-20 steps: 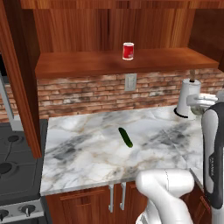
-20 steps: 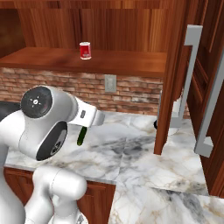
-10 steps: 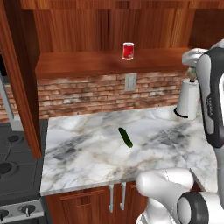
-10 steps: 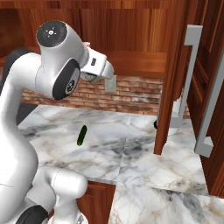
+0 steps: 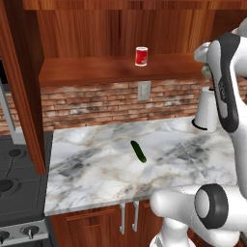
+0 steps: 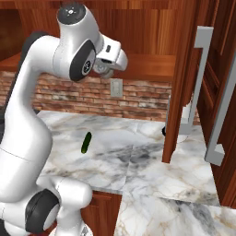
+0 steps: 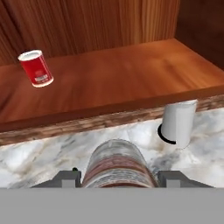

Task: Restock the canned food cabinet by taking the new fresh canned food from the counter and placing it in the cabinet. Then, take the old canned food from the cabinet and place it on the counter.

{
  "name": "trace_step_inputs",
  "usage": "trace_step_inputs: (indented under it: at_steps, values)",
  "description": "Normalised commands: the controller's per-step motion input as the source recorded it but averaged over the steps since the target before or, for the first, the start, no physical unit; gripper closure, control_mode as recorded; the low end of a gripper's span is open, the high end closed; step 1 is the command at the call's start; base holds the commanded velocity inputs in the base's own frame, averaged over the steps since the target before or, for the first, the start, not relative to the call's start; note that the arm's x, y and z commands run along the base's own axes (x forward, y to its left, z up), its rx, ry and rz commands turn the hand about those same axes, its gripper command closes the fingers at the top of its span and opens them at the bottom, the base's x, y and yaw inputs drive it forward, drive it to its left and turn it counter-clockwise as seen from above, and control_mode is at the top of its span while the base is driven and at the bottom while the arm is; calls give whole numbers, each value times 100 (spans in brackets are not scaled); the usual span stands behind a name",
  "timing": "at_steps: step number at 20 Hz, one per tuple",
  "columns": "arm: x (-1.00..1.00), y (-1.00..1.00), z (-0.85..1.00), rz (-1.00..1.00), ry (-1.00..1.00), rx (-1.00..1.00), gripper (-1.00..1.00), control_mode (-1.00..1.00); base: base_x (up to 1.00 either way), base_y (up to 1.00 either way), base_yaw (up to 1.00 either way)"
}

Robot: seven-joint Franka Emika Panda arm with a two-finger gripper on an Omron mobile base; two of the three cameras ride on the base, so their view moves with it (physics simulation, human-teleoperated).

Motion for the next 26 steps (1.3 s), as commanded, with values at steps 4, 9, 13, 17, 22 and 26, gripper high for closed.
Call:
trace_step_inputs:
  at_steps: [4,9,13,17,22,26]
  values:
    - [100,-12,-25,0,0,-8,100,-100,0,0,0]
    - [100,-12,-23,0,0,-7,100,-100,0,0,0]
    - [100,-8,-16,0,0,-3,100,-100,0,0,0]
    - [94,-6,-4,0,0,0,100,-100,0,0,0]
    - [41,-3,-33,0,0,-5,-100,-100,0,0,0]
    - [31,-4,-21,0,0,-6,-100,-100,0,0,0]
